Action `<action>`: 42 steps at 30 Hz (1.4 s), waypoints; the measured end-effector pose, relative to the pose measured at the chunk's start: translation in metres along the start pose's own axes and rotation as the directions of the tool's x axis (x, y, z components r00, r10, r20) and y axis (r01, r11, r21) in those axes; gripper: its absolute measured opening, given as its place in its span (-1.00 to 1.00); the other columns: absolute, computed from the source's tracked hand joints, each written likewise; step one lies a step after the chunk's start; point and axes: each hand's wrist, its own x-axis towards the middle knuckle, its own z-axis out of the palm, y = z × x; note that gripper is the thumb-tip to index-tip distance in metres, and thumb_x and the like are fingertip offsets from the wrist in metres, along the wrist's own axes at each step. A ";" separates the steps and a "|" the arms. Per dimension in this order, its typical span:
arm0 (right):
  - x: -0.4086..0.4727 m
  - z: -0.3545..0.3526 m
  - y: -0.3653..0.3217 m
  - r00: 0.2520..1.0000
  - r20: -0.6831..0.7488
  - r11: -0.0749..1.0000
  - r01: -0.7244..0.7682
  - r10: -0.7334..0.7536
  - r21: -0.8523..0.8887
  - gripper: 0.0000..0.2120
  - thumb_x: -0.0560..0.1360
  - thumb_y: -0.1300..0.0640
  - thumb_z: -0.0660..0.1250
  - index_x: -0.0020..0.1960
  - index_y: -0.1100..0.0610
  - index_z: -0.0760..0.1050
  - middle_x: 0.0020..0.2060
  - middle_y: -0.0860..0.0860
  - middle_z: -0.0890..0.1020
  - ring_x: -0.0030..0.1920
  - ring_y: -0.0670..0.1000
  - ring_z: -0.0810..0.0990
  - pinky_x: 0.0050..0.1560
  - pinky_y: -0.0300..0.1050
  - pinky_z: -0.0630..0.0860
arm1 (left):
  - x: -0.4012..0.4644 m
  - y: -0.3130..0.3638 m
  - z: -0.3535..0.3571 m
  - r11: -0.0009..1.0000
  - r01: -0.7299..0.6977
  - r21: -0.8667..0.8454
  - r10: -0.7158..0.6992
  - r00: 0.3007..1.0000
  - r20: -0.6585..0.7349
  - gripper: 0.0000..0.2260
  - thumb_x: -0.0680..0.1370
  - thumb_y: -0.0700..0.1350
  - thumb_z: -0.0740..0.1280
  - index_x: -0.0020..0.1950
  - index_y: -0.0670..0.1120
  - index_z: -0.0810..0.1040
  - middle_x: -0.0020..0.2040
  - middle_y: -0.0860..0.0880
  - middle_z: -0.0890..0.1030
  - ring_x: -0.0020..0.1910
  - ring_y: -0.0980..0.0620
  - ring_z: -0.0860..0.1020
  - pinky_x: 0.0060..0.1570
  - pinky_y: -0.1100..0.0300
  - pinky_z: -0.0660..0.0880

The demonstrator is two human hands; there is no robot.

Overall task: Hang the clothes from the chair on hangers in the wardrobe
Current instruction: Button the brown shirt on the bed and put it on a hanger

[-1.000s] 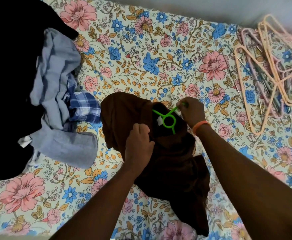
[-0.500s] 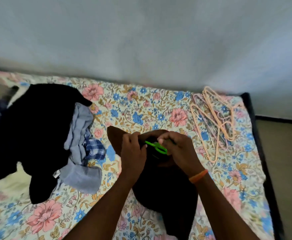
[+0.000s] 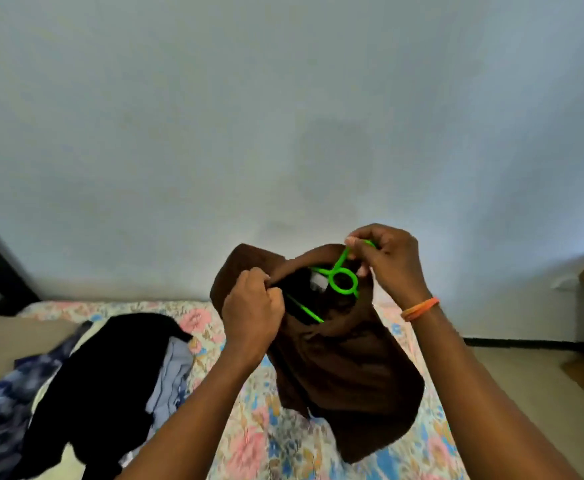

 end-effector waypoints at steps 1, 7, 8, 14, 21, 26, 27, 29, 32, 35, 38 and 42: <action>-0.004 -0.004 -0.020 0.998 0.030 0.998 0.061 -0.061 -0.007 -0.96 0.49 0.24 0.46 -0.13 0.21 0.65 -0.41 0.06 0.66 -0.54 0.05 0.58 -0.41 -0.21 0.50 | 0.003 0.013 -0.011 0.998 -0.032 0.057 0.032 0.999 0.001 -0.91 0.45 -0.14 0.32 -0.09 -0.10 0.46 -0.10 -0.08 0.50 -0.10 -0.18 0.51 -0.19 0.00 0.43; -0.029 -0.034 -0.096 0.974 0.000 0.971 0.226 -0.226 -0.077 -0.94 0.50 0.19 0.46 -0.13 0.17 0.65 -0.37 0.02 0.67 -0.48 0.06 0.64 -0.42 -0.12 0.59 | 0.009 0.067 -0.063 0.978 -0.200 0.053 0.201 0.979 -0.019 -0.65 0.49 -0.04 0.37 0.23 -0.07 0.41 0.16 -0.09 0.51 0.08 -0.16 0.54 -0.08 -0.02 0.50; -0.033 -0.041 -0.104 0.972 -0.022 0.968 0.231 -0.234 -0.096 -0.95 0.50 0.19 0.46 -0.13 0.17 0.65 -0.36 0.02 0.67 -0.48 0.05 0.64 -0.41 -0.11 0.59 | 0.010 0.073 -0.071 0.961 -0.264 0.078 0.266 0.964 -0.016 -0.74 0.52 -0.05 0.33 0.17 -0.07 0.44 0.09 -0.08 0.54 0.03 -0.16 0.56 -0.15 0.02 0.47; -0.069 -0.077 -0.133 0.965 -0.163 0.952 0.160 -0.207 -0.261 -0.94 0.52 0.18 0.44 -0.11 0.17 0.64 -0.33 0.01 0.67 -0.50 0.00 0.63 -0.35 -0.19 0.56 | 0.002 0.086 -0.114 0.808 -0.552 0.206 0.567 0.824 -0.013 -0.88 0.53 -0.18 0.30 -0.04 -0.14 0.63 -0.07 -0.11 0.57 -0.16 -0.16 0.54 -0.29 0.02 0.52; -0.135 -0.064 -0.180 0.935 -0.146 0.901 0.256 -0.323 -0.351 -0.94 0.53 0.21 0.42 -0.09 0.21 0.63 -0.30 0.03 0.68 -0.35 -0.06 0.69 -0.22 -0.09 0.64 | -0.025 0.096 -0.136 0.450 -0.891 0.059 0.878 0.454 0.154 -0.60 0.44 -0.32 0.39 0.27 -0.13 0.51 0.11 -0.13 0.60 0.02 -0.14 0.56 -0.09 -0.02 0.54; -0.186 -0.097 -0.193 0.927 -0.291 0.928 0.127 -0.237 -0.351 -0.95 0.53 0.25 0.42 -0.08 0.23 0.64 -0.32 0.11 0.68 -0.35 0.02 0.70 -0.17 0.05 0.66 | -0.052 0.109 -0.138 0.491 -0.804 -0.336 0.864 0.400 0.304 -0.86 0.65 -0.06 0.23 0.18 -0.02 0.50 0.05 0.01 0.57 0.00 0.01 0.50 -0.01 0.01 0.49; -0.198 -0.103 -0.195 0.926 -0.304 0.922 0.101 -0.225 -0.374 -0.95 0.53 0.24 0.41 -0.07 0.22 0.64 -0.31 0.10 0.68 -0.34 0.02 0.70 -0.16 0.05 0.66 | -0.060 0.116 -0.138 0.484 -0.779 -0.398 0.867 0.367 0.336 -0.88 0.64 -0.03 0.25 0.15 0.00 0.49 0.02 0.05 0.56 -0.02 0.04 0.50 -0.02 0.03 0.50; -0.223 -0.116 -0.201 0.914 -0.356 0.923 0.046 -0.194 -0.383 -0.95 0.52 0.22 0.43 -0.05 0.21 0.64 -0.28 0.07 0.69 -0.32 0.00 0.70 -0.16 0.00 0.66 | -0.081 0.131 -0.135 0.460 -0.735 -0.499 0.883 0.321 0.342 -0.92 0.63 -0.02 0.29 0.10 0.02 0.48 -0.04 0.08 0.56 -0.08 0.06 0.52 -0.06 0.05 0.51; -0.263 -0.135 -0.205 0.802 -0.567 0.910 -0.072 -0.190 -0.408 -0.73 0.42 0.10 0.54 0.06 0.13 0.59 -0.15 -0.02 0.67 -0.19 -0.11 0.67 -0.13 -0.23 0.58 | -0.119 0.156 -0.133 0.415 -0.676 -0.609 0.909 0.323 0.262 -0.96 0.63 -0.05 0.29 0.05 0.02 0.49 -0.07 0.09 0.56 -0.10 0.09 0.53 -0.09 0.05 0.52; -0.320 -0.152 -0.199 0.687 -0.682 0.758 -0.299 -0.251 -0.580 -0.36 0.24 -0.06 0.64 0.23 0.04 0.48 0.07 -0.07 0.56 -0.02 -0.08 0.55 -0.02 -0.23 0.52 | -0.157 0.183 -0.132 0.382 -0.655 -0.652 0.919 0.342 0.195 -0.95 0.62 -0.07 0.30 0.05 -0.02 0.49 -0.07 0.04 0.57 -0.11 0.05 0.53 -0.10 0.01 0.53; -0.383 -0.163 -0.195 0.687 -0.683 0.577 -0.461 -0.248 -0.674 -0.47 0.24 -0.04 0.65 0.10 0.03 0.51 -0.01 -0.09 0.53 -0.04 -0.06 0.52 -0.04 -0.09 0.54 | -0.187 0.207 -0.134 0.349 -0.643 -0.681 0.928 0.338 0.156 -0.93 0.61 -0.07 0.32 0.05 -0.04 0.49 -0.04 0.01 0.57 -0.09 0.01 0.54 -0.09 -0.01 0.53; -0.440 -0.191 -0.198 0.675 -0.699 0.437 -0.570 -0.235 -0.696 -0.69 0.37 0.10 0.55 0.09 0.04 0.61 -0.05 -0.02 0.65 -0.03 0.07 0.61 -0.06 -0.04 0.54 | -0.235 0.230 -0.140 0.290 -0.648 -0.704 0.952 0.267 0.146 -0.92 0.61 -0.09 0.32 0.08 -0.06 0.49 0.00 -0.02 0.59 -0.06 -0.03 0.55 -0.08 0.02 0.52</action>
